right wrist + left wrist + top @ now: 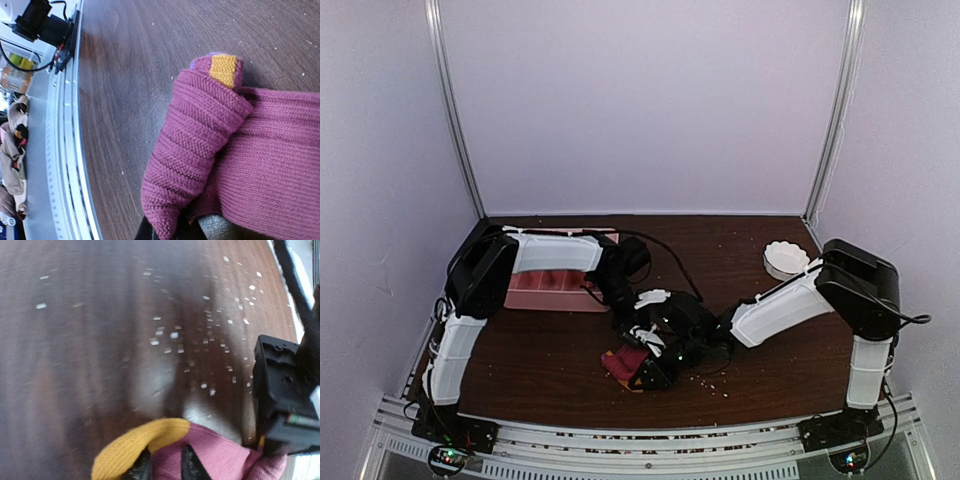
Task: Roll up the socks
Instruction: Roll the sock.
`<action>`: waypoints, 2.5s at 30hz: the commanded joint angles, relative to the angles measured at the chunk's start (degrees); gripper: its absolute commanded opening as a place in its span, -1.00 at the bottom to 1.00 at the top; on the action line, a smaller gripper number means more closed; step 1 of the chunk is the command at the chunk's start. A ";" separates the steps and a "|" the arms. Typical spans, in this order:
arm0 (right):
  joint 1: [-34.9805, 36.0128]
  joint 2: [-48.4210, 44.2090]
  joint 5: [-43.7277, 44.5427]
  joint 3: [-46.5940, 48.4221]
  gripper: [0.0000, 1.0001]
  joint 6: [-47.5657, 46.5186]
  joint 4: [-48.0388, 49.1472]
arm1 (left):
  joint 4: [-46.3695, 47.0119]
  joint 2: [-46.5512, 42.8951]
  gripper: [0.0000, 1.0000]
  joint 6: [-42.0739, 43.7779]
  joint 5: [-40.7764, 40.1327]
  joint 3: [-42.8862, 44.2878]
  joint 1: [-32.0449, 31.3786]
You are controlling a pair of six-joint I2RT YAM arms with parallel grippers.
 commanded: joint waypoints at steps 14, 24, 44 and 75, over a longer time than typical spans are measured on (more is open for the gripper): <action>-3.90 8.94 0.96 -9.17 -1.00 16.19 -4.29 | 2.12 -10.34 0.96 -0.73 -3.32 -3.87 2.05; -5.12 8.31 2.96 -9.37 -1.00 18.29 -3.59 | 9.19 -30.82 0.96 -1.56 -15.66 -20.69 5.76; -5.65 7.64 4.51 -11.02 -1.00 20.82 -0.38 | -9.23 -26.71 0.96 4.26 5.95 -15.61 7.39; -2.84 -2.77 14.42 -13.93 -0.74 17.91 5.02 | 8.67 -14.50 -0.97 -3.96 -10.85 -26.23 0.14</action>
